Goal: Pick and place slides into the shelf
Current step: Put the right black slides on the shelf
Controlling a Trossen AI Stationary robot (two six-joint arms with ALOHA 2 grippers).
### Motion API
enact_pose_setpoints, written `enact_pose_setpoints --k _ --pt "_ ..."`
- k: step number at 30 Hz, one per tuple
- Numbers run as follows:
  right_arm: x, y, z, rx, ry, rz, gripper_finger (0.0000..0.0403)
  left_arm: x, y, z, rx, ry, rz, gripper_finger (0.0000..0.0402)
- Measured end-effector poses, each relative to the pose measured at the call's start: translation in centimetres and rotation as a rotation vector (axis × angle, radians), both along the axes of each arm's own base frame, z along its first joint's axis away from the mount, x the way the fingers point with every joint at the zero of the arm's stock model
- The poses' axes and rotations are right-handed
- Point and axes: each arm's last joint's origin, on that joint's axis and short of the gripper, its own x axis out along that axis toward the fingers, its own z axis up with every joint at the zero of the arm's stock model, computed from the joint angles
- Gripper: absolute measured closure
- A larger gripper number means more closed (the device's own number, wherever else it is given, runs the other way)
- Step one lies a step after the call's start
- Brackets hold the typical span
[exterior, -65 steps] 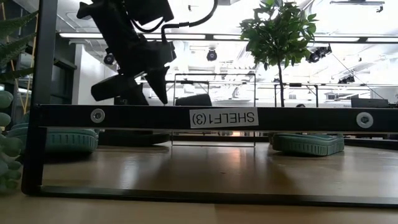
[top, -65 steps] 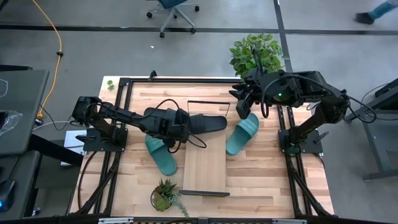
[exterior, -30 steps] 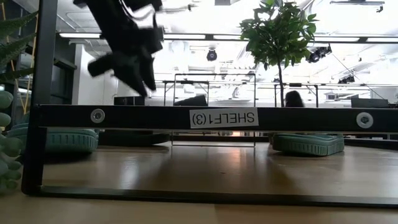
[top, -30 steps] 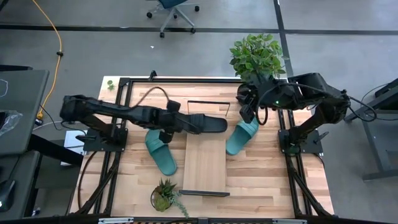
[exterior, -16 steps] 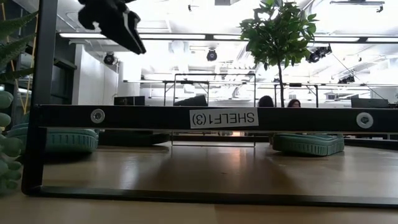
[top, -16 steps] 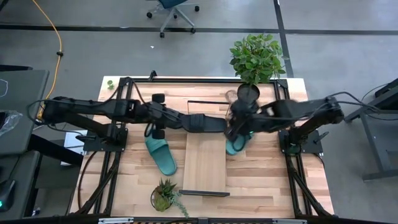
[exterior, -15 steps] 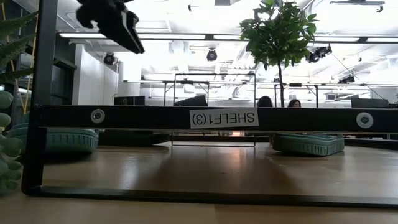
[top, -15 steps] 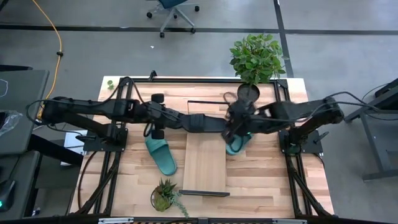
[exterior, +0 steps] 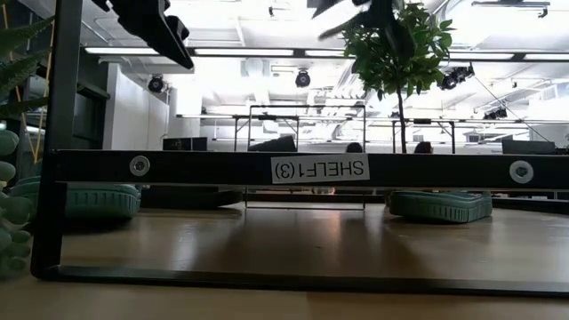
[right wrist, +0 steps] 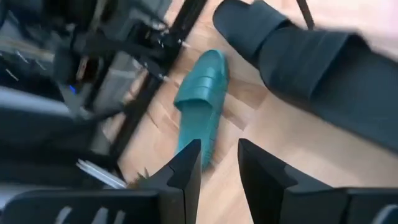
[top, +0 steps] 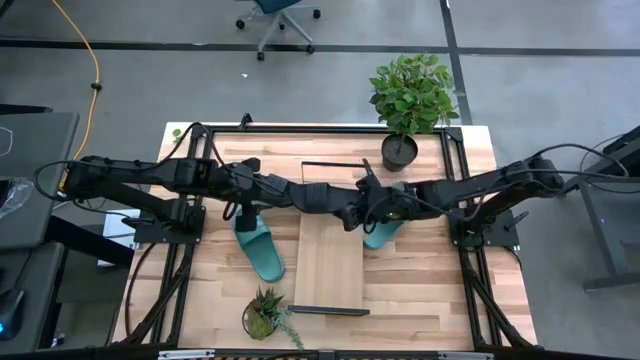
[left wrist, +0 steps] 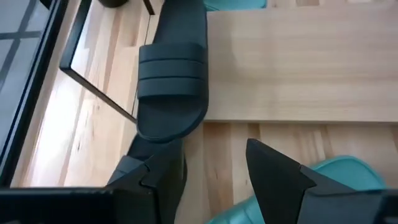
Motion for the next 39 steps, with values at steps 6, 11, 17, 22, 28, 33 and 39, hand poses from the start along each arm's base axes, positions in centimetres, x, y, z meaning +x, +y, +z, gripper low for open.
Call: enact_pose_setpoints --k 6,11,17,22,28,33,39 --pt "0.0 -0.9 -4.1 0.219 -0.277 -0.161 0.0306 -0.7 -0.6 0.7 0.013 -0.036 -0.023 0.0238" --pt "-0.8 -1.5 -6.1 0.270 -0.288 -0.320 0.0306 -1.6 -0.6 1.4 0.028 -0.068 -0.018 0.0238" --pt "0.1 -2.5 -7.5 0.322 -0.223 -0.338 0.0306 -2.4 -0.5 1.9 0.076 -0.086 -0.014 0.0238" --pt "1.5 -3.2 -8.1 0.321 -0.183 -0.353 0.0306 -2.5 -0.5 2.0 0.093 -0.085 -0.027 0.0238" --pt "2.9 -3.8 -9.0 0.323 -0.075 -0.352 0.0306 -2.6 -0.5 1.9 0.107 -0.074 -0.039 0.0238" --pt "3.4 -4.0 -9.4 0.319 -0.002 -0.391 0.0306 -2.6 -0.5 1.9 0.111 -0.069 -0.042 0.0238" --pt "3.5 -4.3 -9.5 0.307 0.017 -0.411 0.0306 -2.8 -0.5 1.7 0.129 -0.036 -0.067 0.0238"
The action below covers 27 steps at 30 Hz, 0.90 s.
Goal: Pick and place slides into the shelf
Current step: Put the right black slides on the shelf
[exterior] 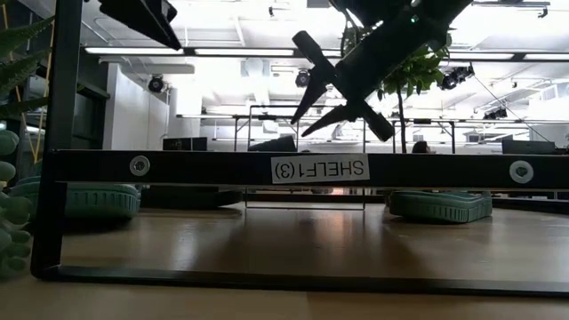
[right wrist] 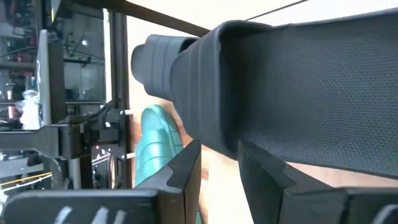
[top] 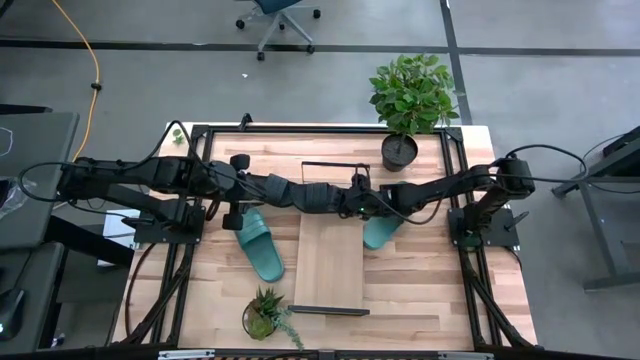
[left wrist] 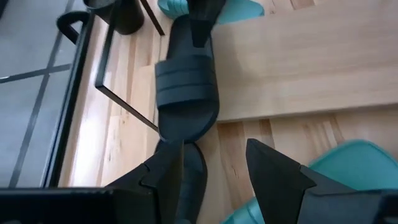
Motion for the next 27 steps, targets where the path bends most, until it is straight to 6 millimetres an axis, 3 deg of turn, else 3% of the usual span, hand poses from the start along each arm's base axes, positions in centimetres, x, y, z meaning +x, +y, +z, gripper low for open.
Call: enact_pose_setpoints --k 27 --pt "0.6 -1.7 -0.5 0.013 -0.020 -0.018 0.0306 -0.1 0.0 -0.1 0.030 0.031 -0.036 0.0238"
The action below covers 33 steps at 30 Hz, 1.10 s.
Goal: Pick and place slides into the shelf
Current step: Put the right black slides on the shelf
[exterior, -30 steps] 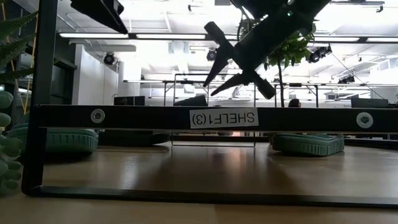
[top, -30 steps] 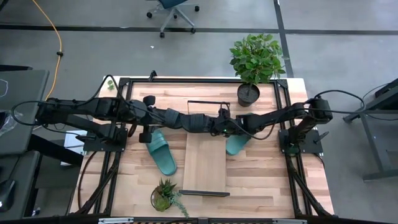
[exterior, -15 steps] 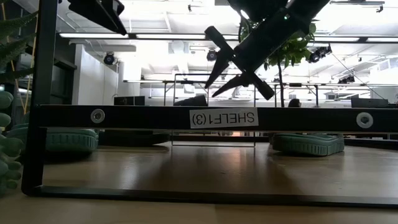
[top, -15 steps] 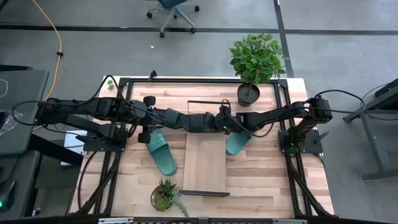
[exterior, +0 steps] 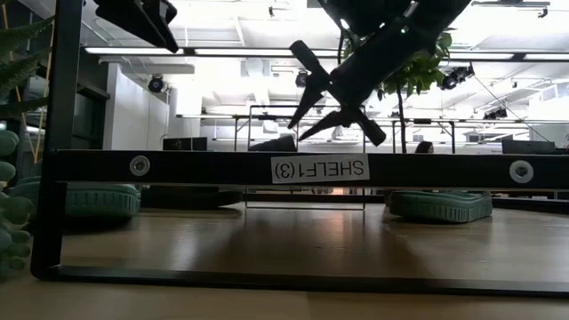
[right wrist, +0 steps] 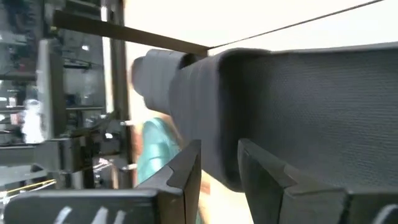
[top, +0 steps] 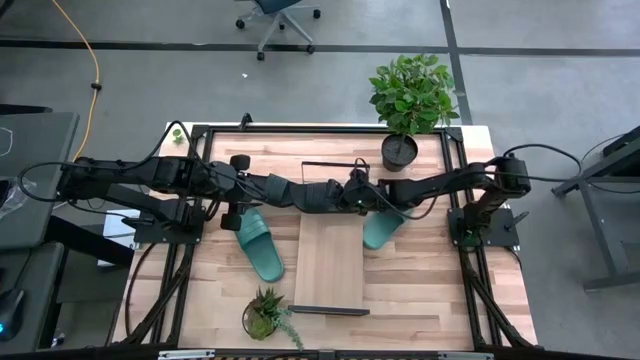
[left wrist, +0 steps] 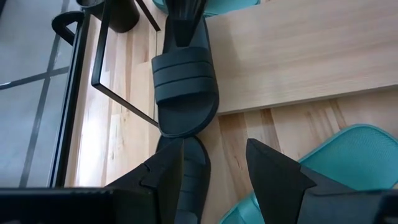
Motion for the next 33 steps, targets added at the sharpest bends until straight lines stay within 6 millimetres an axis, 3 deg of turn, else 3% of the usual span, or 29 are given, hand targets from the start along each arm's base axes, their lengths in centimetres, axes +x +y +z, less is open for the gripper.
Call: enact_pose_setpoints --k 8,16,26,33 --pt "1.3 0.0 -1.7 0.019 -0.043 0.019 0.0306 -0.1 0.0 -0.1 -0.001 0.013 0.000 0.0238" --pt "1.4 0.0 -1.9 0.005 -0.037 0.004 0.0308 -0.2 0.0 -0.2 -0.003 0.031 -0.001 0.0238" --pt "1.4 0.1 -1.9 0.006 -0.037 0.009 0.0373 -0.2 0.0 -0.2 -0.003 0.030 0.000 0.0238" --pt "1.4 1.8 -1.7 0.003 -0.058 0.002 0.0399 -0.2 0.0 -0.2 -0.002 0.030 0.000 0.0238"
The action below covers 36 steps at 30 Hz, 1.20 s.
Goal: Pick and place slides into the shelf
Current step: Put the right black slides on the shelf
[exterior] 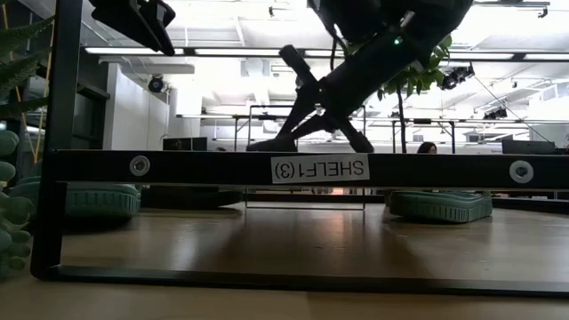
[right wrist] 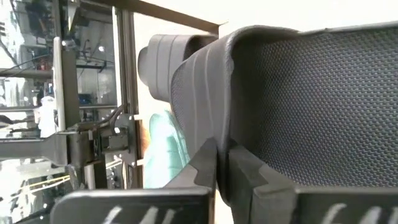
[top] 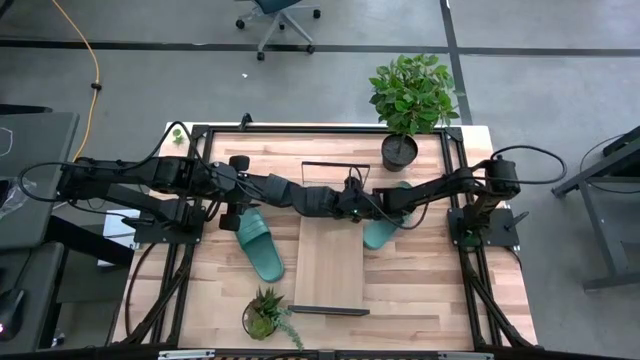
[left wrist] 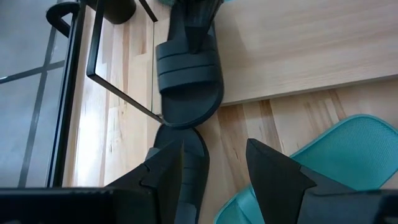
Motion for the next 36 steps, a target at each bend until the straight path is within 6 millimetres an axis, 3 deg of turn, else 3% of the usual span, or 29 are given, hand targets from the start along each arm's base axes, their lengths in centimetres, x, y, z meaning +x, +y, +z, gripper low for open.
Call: enact_pose_setpoints --k 9,17,36 --pt "0.3 2.3 1.3 0.017 0.000 0.025 0.0402 0.0 0.0 0.0 0.002 -0.001 0.002 0.0238" --pt "0.6 3.7 2.9 -0.008 0.104 0.035 0.0402 0.0 0.0 0.0 0.002 -0.001 0.002 0.0238" --pt "0.8 5.8 1.6 0.027 0.106 0.018 0.0402 0.0 0.0 0.0 -0.003 0.000 -0.002 0.0238"
